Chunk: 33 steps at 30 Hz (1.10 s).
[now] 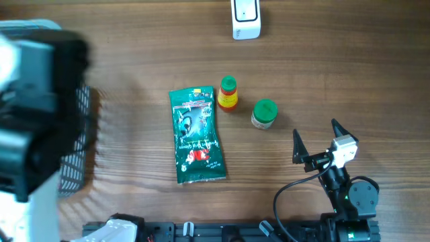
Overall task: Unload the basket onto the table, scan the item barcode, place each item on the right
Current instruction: 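Reach the left gripper into the basket and grasp the red stick snack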
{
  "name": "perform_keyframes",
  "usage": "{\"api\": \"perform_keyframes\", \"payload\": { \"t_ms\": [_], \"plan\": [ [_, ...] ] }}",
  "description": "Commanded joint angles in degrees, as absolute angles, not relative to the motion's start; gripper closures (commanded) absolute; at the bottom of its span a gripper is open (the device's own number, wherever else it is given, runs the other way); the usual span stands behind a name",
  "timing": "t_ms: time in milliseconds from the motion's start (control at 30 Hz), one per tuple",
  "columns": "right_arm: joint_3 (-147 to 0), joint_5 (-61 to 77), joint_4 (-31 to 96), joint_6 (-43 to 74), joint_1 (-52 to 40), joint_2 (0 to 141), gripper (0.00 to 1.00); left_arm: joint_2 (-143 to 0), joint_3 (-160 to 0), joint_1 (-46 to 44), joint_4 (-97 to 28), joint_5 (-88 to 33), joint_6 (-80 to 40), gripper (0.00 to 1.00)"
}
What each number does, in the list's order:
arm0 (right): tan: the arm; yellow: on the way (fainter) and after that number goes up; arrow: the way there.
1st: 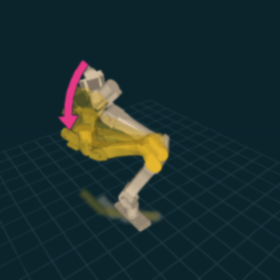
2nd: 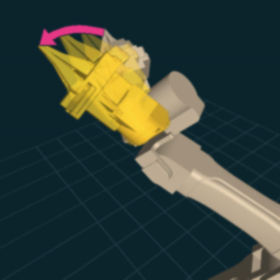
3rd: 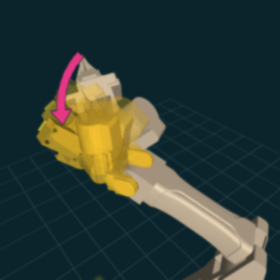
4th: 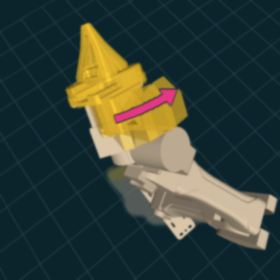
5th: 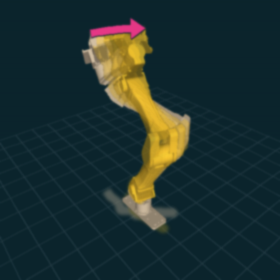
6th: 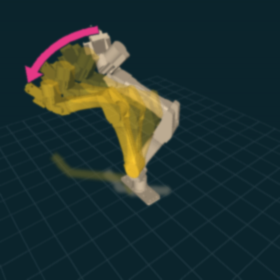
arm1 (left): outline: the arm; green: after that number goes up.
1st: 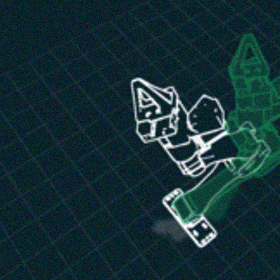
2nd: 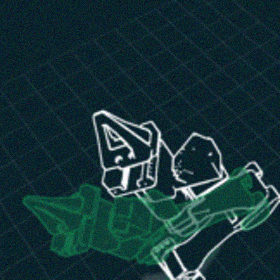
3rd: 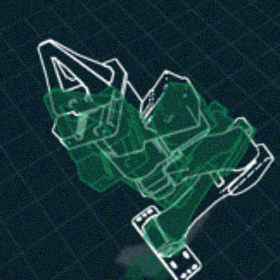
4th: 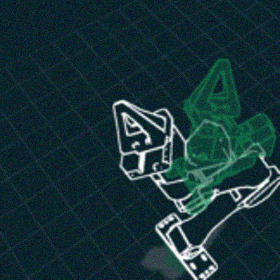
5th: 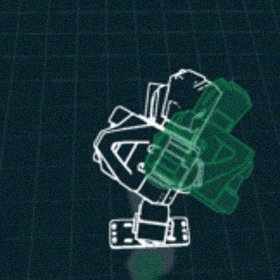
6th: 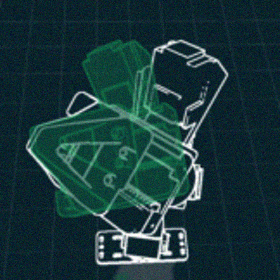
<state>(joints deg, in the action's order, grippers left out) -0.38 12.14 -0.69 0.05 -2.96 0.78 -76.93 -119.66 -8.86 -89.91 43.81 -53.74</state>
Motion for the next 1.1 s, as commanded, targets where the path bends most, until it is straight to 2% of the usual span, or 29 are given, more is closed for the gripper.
{"api": "perform_keyframes", "payload": {
  "t_ms": [0, 33, 100, 233, 300, 533, 733, 800, 833, 867, 900, 967, 1000, 1067],
  "plan": [
    [-0.3, 11.6, -0.9, -0.4, -3.2, 0.3, 0.0, -77.7, -119.9, 10.7, -92.2, 33.1, -57.3, 0.0],
    [-0.3, 11.6, -0.9, -0.5, -3.2, 0.3, 0.0, -79.1, -119.9, 18.6, -93.1, 29.1, -57.3, 0.0],
    [-0.3, 11.6, -0.9, -0.4, -3.2, 0.3, 0.0, -81.7, -119.7, 27.9, -93.8, 23.1, -57.1, 0.0],
    [-0.3, 11.6, -0.9, -0.4, -3.2, 0.3, 0.0, -86.7, -116.9, 39.5, -94.7, 16.4, -55.7, 0.02],
    [-0.3, 11.6, -0.9, -0.4, -3.2, 0.3, 0.0, -89.1, -112.9, 43.0, -94.8, 16.1, -55.1, 0.12],
    [-0.3, 11.6, -0.9, -0.4, -3.2, 0.3, 0.0, -91.6, -92.3, 47.3, -80.6, 15.5, -45.3, 0.16],
    [-0.3, 11.6, -0.9, -0.4, -3.2, 0.3, 0.0, -91.6, -73.4, 49.8, -67.4, 16.4, -41.6, 0.12],
    [-0.3, 11.6, -0.9, -0.4, -3.2, 0.3, 0.0, -91.6, -68.0, 51.3, -61.6, 16.3, -36.9, 0.17],
    [-0.3, 11.6, -0.9, -0.4, -3.2, 0.3, 0.0, -91.6, -65.7, 51.9, -58.7, 16.3, -34.2, 0.28],
    [-0.3, 11.6, -0.9, -0.4, -3.2, 0.3, 0.0, -91.6, -62.8, 52.5, -55.6, 16.3, -32.2, 0.32],
    [-0.3, 11.6, -0.9, -0.4, -3.2, 0.3, 0.0, -91.6, -60.7, 52.9, -53.3, 16.3, -31.7, 0.29],
    [-0.3, 11.6, -0.9, -0.4, -3.2, 0.3, 0.0, -91.6, -56.7, 53.2, -48.4, 16.3, -31.7, 0.07],
    [-0.3, 11.6, -0.9, -0.4, -3.2, 0.3, 0.0, -91.6, -54.7, 53.2, -45.6, 16.3, -31.7, 0.0],
    [-0.3, 11.6, -0.9, -0.4, -3.2, 0.3, 0.0, -91.6, -52.3, 53.2, -42.5, 16.3, -31.7, 0.0]
  ]
}}
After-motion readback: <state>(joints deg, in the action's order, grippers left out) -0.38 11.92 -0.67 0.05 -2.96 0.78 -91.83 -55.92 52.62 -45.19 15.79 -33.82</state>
